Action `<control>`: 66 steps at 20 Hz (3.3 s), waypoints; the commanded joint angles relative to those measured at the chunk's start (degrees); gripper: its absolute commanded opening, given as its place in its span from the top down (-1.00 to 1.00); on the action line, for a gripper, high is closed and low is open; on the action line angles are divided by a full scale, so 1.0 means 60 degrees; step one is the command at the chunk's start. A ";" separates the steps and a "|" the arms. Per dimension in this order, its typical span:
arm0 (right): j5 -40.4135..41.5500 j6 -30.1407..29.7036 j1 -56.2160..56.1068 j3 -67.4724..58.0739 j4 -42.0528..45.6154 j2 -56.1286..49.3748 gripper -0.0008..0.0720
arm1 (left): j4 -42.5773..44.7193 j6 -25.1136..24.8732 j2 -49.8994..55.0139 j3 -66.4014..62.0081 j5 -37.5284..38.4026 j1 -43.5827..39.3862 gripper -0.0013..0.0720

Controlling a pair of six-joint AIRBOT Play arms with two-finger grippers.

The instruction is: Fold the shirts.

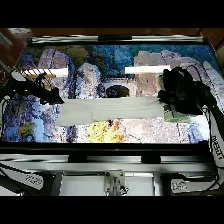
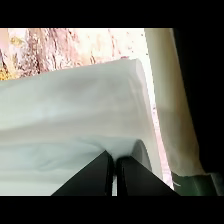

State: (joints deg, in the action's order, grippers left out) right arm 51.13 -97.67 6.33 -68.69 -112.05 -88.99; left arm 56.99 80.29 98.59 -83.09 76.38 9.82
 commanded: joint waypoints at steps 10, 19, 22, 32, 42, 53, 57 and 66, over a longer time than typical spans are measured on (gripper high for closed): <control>0.1005 0.0000 0.0058 -0.0026 0.0401 -0.0226 -0.43 | -0.0040 0.0091 0.0226 -0.0204 0.0645 -0.0029 -0.28; 0.1056 0.0288 0.0058 -0.0026 0.0321 -0.1009 -0.64 | -0.1064 -0.0408 0.0106 -0.0204 0.0707 -0.0033 -0.28; 0.1104 0.0164 0.0011 -0.0026 -0.0645 -0.1202 -0.52 | -0.1388 -0.0550 0.0102 -0.0204 0.0670 -0.0036 -0.28; 0.1967 -0.0739 -0.0142 -0.0029 -0.1290 0.1122 0.79 | -0.1738 -0.0550 -0.0437 -0.0546 0.0146 -0.0933 0.89; 0.3435 0.1111 -0.0142 -0.0029 -0.1537 0.5380 0.79 | -0.1836 0.0488 -0.0211 0.0076 -0.3417 -0.5934 0.89; 0.3727 0.1388 -0.0142 -0.0026 -0.2382 0.7122 0.79 | -0.5588 -0.0353 0.1257 0.0076 -0.4295 -0.8393 0.89; 0.3654 0.1384 -0.0310 -0.0026 -0.2306 0.7100 0.79 | -0.5566 -0.0849 0.0692 0.0076 -0.4299 -0.7246 0.90; -0.0594 0.1231 -0.4896 -0.0018 -0.2237 0.4171 0.79 | -0.2058 -0.0980 -0.4105 0.0076 -0.3457 -0.1421 0.90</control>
State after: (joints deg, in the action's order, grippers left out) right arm 58.22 -89.91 -13.74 -68.79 -125.56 -56.93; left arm 38.81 74.39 82.52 -82.63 53.10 -9.72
